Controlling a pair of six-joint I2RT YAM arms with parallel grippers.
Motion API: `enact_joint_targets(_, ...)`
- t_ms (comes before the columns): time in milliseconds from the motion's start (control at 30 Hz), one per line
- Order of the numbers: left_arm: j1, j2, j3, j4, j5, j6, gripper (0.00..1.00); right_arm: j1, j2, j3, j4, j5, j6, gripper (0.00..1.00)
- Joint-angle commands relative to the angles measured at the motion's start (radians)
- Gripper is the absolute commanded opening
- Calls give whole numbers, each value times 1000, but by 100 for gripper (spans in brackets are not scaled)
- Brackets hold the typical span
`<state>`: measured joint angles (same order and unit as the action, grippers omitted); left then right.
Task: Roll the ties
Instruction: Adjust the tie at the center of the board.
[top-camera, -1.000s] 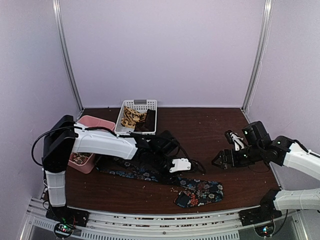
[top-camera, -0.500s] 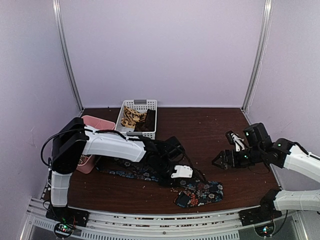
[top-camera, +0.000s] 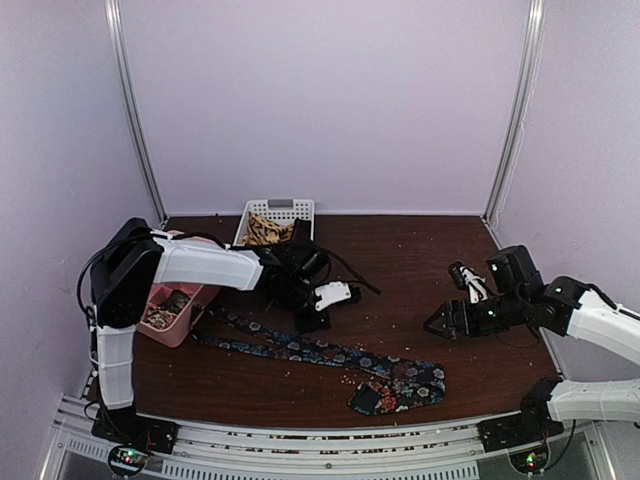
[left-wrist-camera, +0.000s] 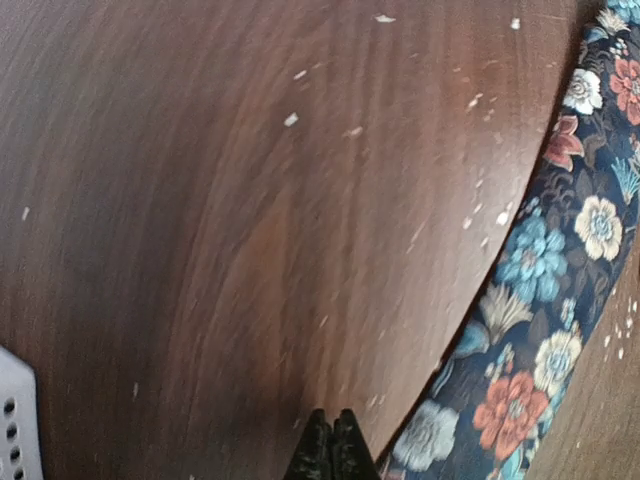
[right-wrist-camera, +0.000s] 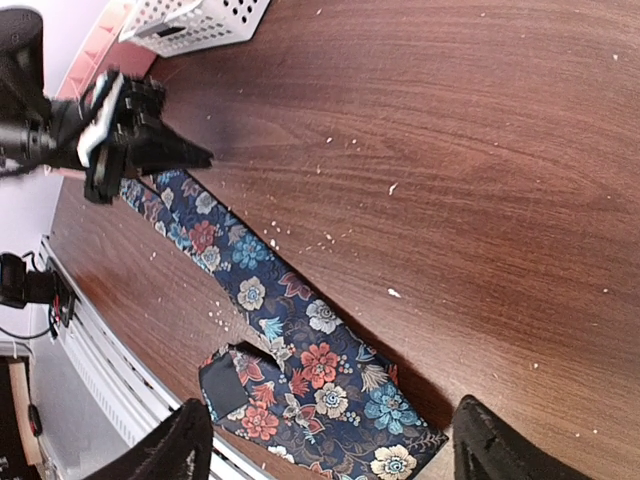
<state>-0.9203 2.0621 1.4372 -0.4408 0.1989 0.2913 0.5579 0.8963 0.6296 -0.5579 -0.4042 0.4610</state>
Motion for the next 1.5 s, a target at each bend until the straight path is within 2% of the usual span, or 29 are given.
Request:
enact_joint_targets(0, -5, -100, -84, 46, 50, 17, 17, 23, 15, 29, 2, -36, -23, 80)
enact_joint_targets(33, -21, -108, -99, 48, 38, 51, 24, 25, 12, 30, 1, -39, -23, 79)
enact_joint_targets(100, -42, -101, -102, 34, 33, 101, 31, 29, 4, 28, 9, -57, -14, 76)
enact_joint_targets(233, -65, -57, -59, 20, 99, 131, 37, 54, 17, 23, 12, -75, -3, 72)
enact_joint_targets(400, -87, 41, 35, -46, 87, 156, 40, 72, 35, 23, 16, -68, 3, 71)
enact_joint_targets(433, -88, 55, 44, -49, 71, 150, 39, 73, 35, 24, 18, -67, 5, 71)
enact_joint_targets(500, -80, 73, 42, -51, 39, 131, 30, 74, 35, 28, 19, -66, 6, 70)
enact_joint_targets(633, -15, 74, 13, -58, 15, 55, 8, 74, 44, 30, 21, -65, 1, 70)
enact_joint_targets(733, 53, 64, -17, -61, -53, -26, 0, 76, 67, 35, 27, -65, -4, 70)
enact_joint_targets(900, 160, 24, -76, -59, -125, -224, 0, 109, 119, 67, 40, -50, -8, 67)
enact_joint_targets(1100, 207, -57, -153, -83, -207, -410, 0, 224, 223, 135, 16, 43, -21, 64)
enact_joint_targets(1300, 207, -140, -206, -46, -179, -441, 0, 362, 335, 179, 70, 100, 14, 58)
enact_joint_targets(1367, 207, -146, -198, -48, -173, -439, 0, 404, 376, 221, 51, 156, 20, 68)
enact_joint_targets(1467, 207, -147, -187, -56, -168, -439, 0, 465, 405, 263, -20, 340, 66, 80)
